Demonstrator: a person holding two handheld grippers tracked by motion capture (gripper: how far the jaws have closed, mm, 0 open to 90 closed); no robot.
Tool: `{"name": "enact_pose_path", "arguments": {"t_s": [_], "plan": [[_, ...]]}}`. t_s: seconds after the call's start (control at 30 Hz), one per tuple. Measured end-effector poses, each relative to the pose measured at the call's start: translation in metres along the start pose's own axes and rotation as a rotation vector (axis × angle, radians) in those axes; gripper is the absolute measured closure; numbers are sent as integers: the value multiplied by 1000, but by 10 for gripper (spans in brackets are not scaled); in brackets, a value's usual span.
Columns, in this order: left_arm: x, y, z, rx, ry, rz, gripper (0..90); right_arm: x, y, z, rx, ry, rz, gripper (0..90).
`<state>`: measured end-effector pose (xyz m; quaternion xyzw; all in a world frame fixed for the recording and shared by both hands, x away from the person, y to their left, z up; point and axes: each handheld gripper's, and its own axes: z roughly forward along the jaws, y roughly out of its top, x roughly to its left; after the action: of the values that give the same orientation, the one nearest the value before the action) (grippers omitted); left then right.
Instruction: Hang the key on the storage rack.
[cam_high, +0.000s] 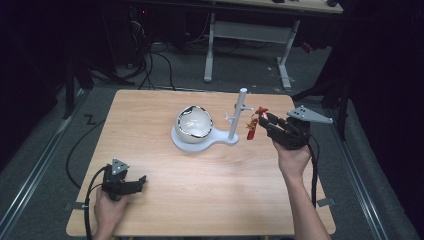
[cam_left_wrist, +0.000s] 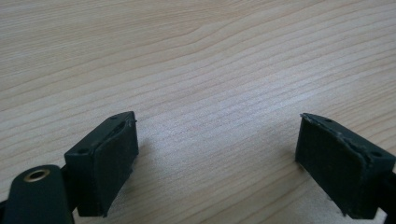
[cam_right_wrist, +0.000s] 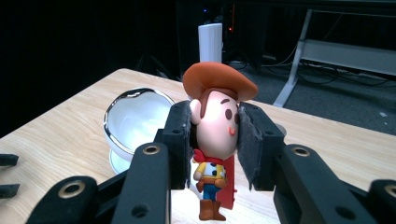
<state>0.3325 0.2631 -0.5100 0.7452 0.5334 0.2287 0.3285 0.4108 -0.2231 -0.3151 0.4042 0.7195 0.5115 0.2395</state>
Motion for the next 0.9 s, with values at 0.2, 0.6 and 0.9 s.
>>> {"name": "enact_pose_path", "arguments": {"t_s": [0.2,0.6,0.9], "plan": [[0,0,0,0,0,0,134,0,6,6,6,-5,0,663],[0,0,0,-1,0,-2,134,3,18,21,26,-20,-3,664],[0,0,0,0,-1,-1,134,1,22,29,40,-37,7,663]]}}
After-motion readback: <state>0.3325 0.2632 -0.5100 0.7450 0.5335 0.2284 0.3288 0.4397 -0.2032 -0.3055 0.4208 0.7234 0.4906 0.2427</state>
